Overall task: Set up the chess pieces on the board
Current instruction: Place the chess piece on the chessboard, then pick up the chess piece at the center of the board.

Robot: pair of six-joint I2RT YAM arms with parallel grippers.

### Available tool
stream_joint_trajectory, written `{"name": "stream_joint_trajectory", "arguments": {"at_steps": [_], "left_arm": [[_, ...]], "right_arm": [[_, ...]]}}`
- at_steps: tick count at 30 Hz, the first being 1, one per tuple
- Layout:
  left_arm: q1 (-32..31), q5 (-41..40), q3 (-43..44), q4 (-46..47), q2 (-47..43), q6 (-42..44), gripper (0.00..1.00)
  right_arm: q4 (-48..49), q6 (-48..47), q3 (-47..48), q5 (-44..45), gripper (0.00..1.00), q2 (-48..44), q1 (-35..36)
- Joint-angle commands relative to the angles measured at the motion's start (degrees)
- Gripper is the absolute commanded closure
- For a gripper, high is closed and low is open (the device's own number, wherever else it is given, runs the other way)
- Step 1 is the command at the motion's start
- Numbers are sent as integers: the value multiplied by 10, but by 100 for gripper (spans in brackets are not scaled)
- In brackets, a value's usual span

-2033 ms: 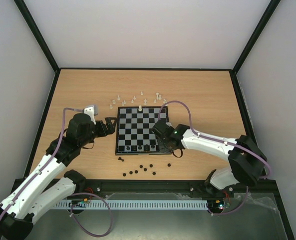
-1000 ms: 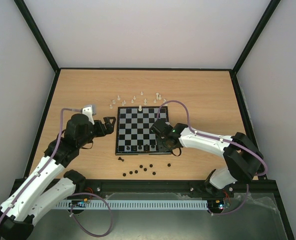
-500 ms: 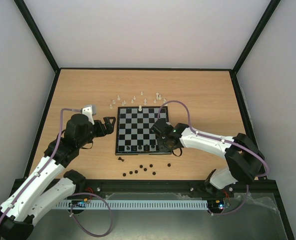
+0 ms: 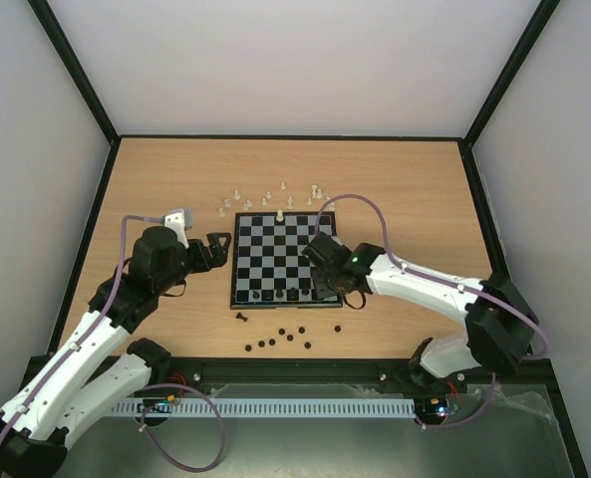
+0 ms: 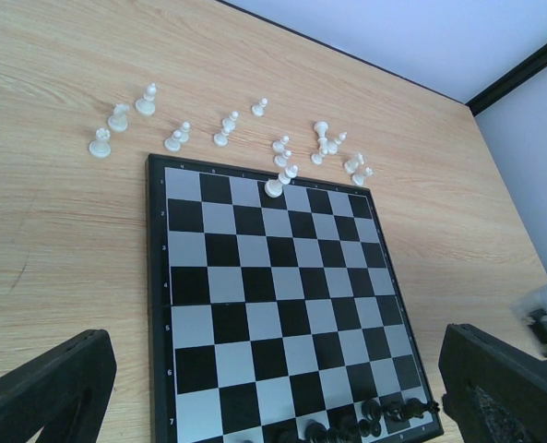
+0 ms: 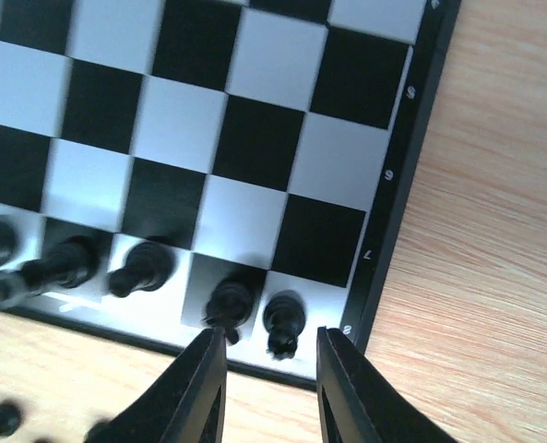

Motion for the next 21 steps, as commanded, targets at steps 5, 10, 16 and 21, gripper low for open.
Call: {"name": "stream_joint_trajectory", "arguments": {"at_steps": [5,10,16,21], "left_arm": [[4,-11,16,-17,-6,1,1],[4,-10,21,-27,-16,-2,1],[4,-15,21,-40,-29,-2,1],[4,-11,20,-35,-25,0,1]], "right_arm": [[-19,-11,65,-10,66,-61,83],[53,-21,63,-85,66,-26,111],[61,-20,61,-84,67,-4,134],[21,2,47,-47,67,6,168]]}}
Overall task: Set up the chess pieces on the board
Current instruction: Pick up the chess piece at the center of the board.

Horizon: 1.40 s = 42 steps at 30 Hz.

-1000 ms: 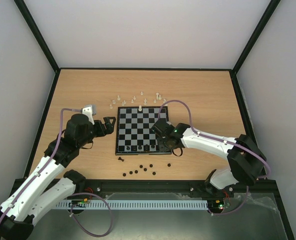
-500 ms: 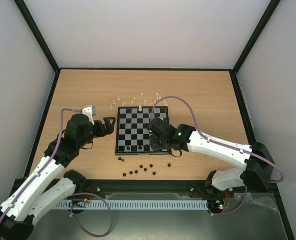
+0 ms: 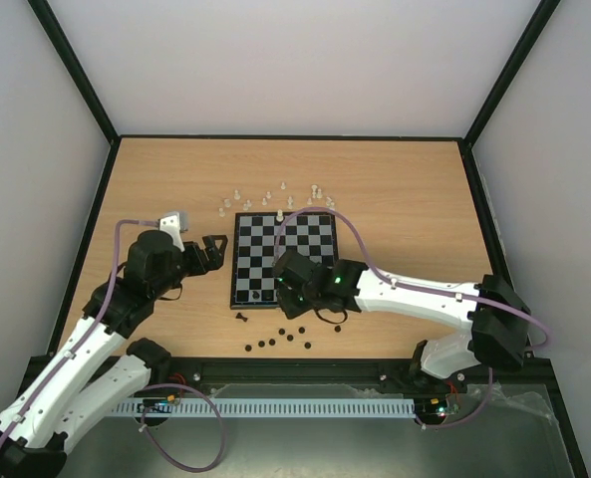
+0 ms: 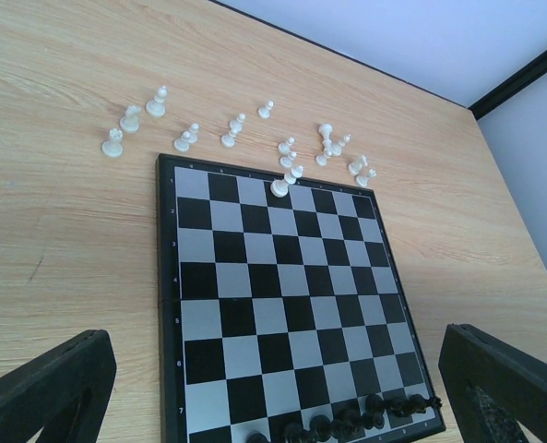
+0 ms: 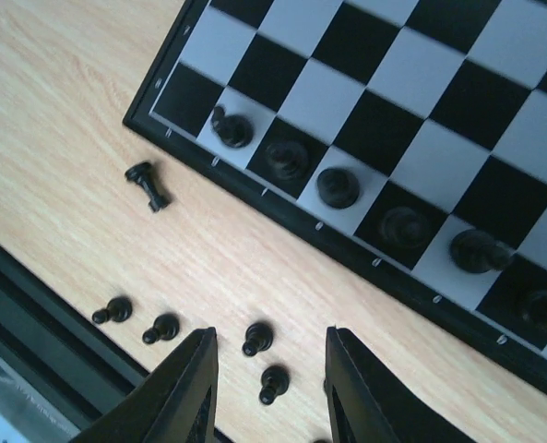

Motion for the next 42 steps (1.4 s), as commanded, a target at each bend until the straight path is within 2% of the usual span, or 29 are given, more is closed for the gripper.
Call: {"name": "stream_joint_trajectory", "arguments": {"at_steps": [1,10,25,30,36,42], "left_arm": [[4,-1,18,-7,3,0,1],[4,9,6,11,13,-3,1],[4,7,2,11,14,-2,1],[4,8,1,12,16,-2,1],[4,10,-1,14,17,-3,1],[4,8,-1,13,16,-2,1]], "right_arm": [[-48,22,-17,35,67,13,38],[-68,80,-61,63,67,34,65],[-30,86,-80,38,68,91,64],[-29,89,-84,41,76,94,64],[-27,86,-80,47,79,97,64],[-23,82,-76,48,89,102,64]]}}
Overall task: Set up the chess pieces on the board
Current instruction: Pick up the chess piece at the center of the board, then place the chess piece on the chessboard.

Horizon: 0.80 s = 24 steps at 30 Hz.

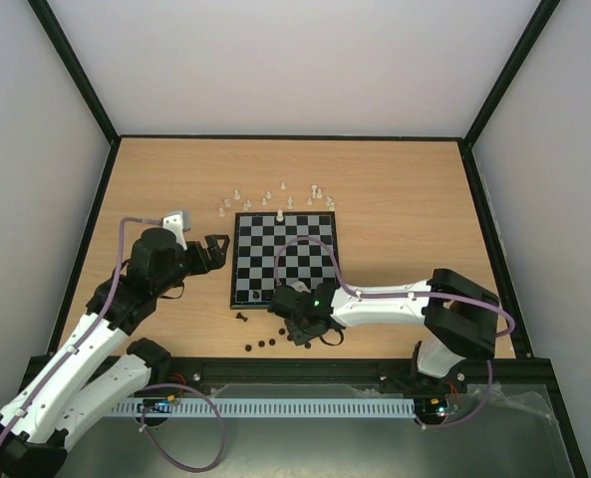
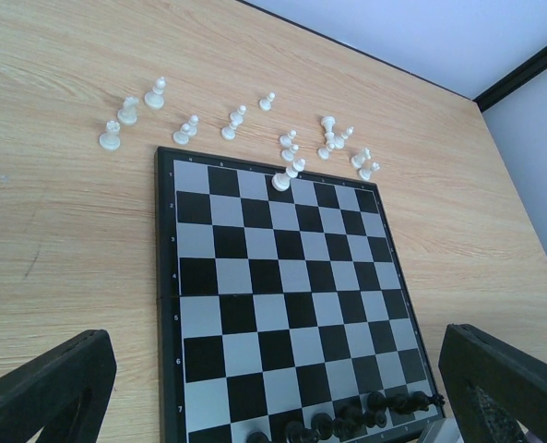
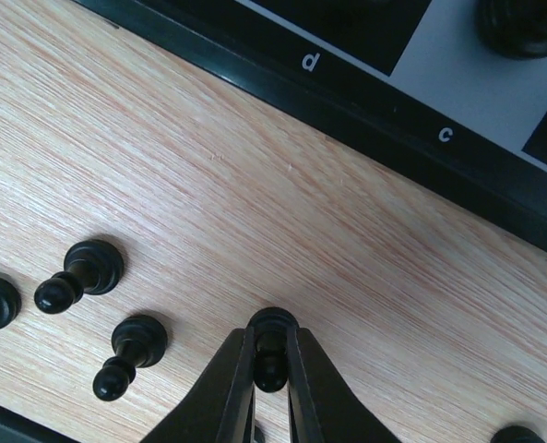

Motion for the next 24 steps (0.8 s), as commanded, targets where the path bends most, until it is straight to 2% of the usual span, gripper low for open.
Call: {"name": "stream_joint_trajectory", "arguments": {"at_steps": [1,6,11,17,24], "left_arm": [[4,4,-1,8,-1,-2,1],[4,4,-1,7,-1,-2,1],[4,4,-2,8,0,0,1],[4,8,-5,16,8,1,1],[5,7,-5,19,15,4,1]], "right_arm": [[-10,-1,0,6,89,10,3],[-27,3,7,24,93,-8,1],[-76,5,26,58,92,-84,-21],[-123,-27,43,81,91,-144,-112],[-116,-80,67,68,90,-107,-201]]}}
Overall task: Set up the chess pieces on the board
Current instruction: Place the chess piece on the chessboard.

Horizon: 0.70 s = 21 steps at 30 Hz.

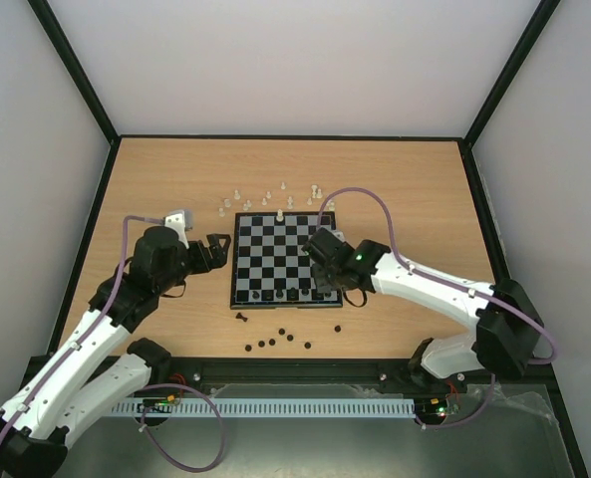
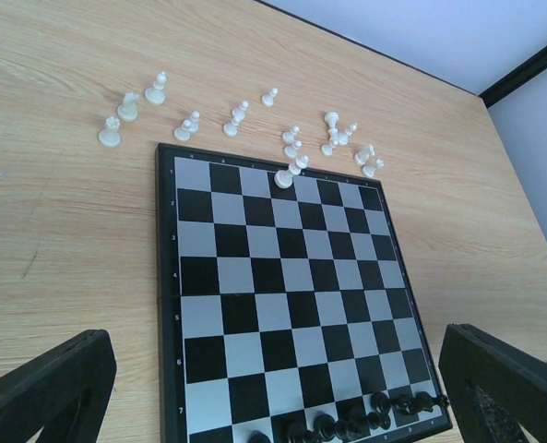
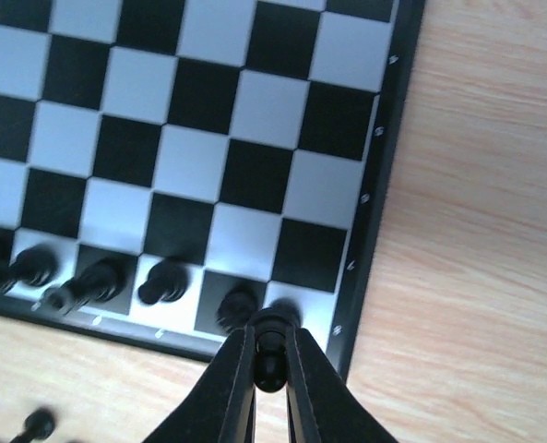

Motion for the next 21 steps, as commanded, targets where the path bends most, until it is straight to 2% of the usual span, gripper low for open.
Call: {"name": "stream_joint_trajectory", "arguments": {"at_steps": [1,10,21], "left_arm": [[5,7,-5,14,1,4,1],[6,5,-4,12,2,4,1],[7,6,-4,13,5,5,1]], "right_arm": [[-31,-45,21,-1,90,38,-38],[7,-72,27,-26,90,111,-71],[33,-77,11,-46,87,135,-78]]}}
